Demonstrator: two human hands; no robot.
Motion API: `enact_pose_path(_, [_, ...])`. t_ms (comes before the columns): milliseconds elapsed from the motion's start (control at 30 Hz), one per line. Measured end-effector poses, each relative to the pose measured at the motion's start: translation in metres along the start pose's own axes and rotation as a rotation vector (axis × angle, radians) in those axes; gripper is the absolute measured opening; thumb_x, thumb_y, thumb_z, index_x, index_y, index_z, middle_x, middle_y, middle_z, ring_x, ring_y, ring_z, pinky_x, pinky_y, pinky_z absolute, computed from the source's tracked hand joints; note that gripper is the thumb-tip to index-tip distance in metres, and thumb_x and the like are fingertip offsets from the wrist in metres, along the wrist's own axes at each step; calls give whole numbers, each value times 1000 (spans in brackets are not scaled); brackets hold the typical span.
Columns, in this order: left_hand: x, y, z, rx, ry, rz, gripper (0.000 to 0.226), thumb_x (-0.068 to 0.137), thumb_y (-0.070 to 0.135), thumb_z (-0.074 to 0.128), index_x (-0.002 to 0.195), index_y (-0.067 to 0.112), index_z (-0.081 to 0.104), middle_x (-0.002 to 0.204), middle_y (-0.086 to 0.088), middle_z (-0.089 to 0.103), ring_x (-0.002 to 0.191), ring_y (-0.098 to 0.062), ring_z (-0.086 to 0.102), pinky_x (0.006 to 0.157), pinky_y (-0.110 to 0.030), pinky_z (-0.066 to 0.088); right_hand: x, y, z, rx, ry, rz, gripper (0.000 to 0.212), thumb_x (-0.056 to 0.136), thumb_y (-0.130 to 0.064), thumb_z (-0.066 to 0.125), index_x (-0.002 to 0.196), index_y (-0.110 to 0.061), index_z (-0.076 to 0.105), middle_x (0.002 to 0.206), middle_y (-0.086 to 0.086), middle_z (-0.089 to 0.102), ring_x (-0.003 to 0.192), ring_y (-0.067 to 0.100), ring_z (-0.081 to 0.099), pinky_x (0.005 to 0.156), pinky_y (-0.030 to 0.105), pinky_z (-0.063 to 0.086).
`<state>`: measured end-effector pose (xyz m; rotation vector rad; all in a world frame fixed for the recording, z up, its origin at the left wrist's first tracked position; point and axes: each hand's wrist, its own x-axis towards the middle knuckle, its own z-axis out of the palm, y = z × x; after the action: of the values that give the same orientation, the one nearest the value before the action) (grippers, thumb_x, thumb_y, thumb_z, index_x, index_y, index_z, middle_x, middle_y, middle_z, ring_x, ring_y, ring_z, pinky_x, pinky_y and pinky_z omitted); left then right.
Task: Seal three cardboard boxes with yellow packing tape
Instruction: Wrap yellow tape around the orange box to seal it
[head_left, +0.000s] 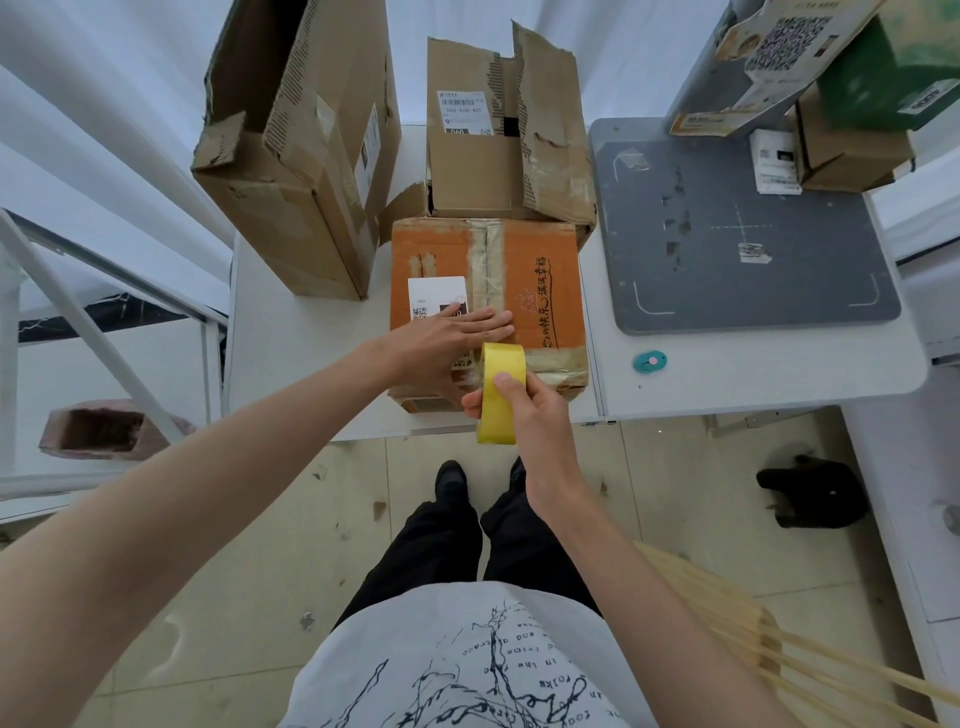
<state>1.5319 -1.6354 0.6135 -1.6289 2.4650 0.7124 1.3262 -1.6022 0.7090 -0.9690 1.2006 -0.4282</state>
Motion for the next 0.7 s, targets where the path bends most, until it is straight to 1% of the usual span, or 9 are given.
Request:
enact_pose_path(67, [0,0,1,18,-14,-10,115,82,65,71,162,24,-1,169,7,-6,154,-11,-10,127,-48,2,-7,6,-2,-15,0,16,27,105,-26,51,109,-5,67,87,6,78,84,17,74,85,40,57])
enact_pose_path(167, [-1,1,2,33,-29,-11,115,83,67,68,162,26,-6,168,8,-10,153,-10,-13,127,-49,-1,-15,14,-6,-19,2,24,24,105,-28,52,110,-8,66,88,6,78,85,17,74,85,37,57])
enact_pose_path(300, [-3,4,2,62,-6,10,115,83,68,65,162,26,-8,169,4,-11,155,-16,-12,126,-52,0,-13,9,-4,-22,-7,6,23,105,-28,52,108,-10,66,87,5,78,86,18,74,89,37,57])
enact_pose_path(400, [-7,7,5,111,17,6,109,87,67,58,161,25,-10,169,4,-14,156,-19,-14,126,-54,-1,-14,9,-4,20,-16,36,24,105,-26,51,111,-8,65,86,6,78,85,18,75,89,37,58])
enact_pose_path(500, [-12,10,8,210,55,42,99,96,58,54,161,22,-10,169,2,-14,156,-18,-14,127,-47,-6,-16,14,-7,31,-18,68,26,105,-25,51,113,-4,64,88,8,78,83,16,74,90,37,57])
enact_pose_path(600, [-14,13,7,177,15,42,93,100,47,55,160,22,-12,167,2,-17,154,-13,-15,123,-35,-14,-17,20,-7,28,-12,93,26,105,-25,51,113,-4,64,89,9,78,86,18,74,95,43,56])
enact_pose_path(633, [-14,13,8,172,2,38,93,100,45,55,160,22,-13,167,2,-19,154,-13,-16,123,-33,-14,-17,20,-8,31,-7,96,26,105,-25,51,114,-5,64,89,9,78,86,18,74,96,44,56])
enact_pose_path(700, [-11,13,10,180,-3,30,93,101,45,53,160,22,-14,167,3,-19,154,-12,-16,124,-35,-12,-16,20,-8,36,1,91,25,105,-26,51,115,-7,64,89,8,78,85,17,74,95,45,56])
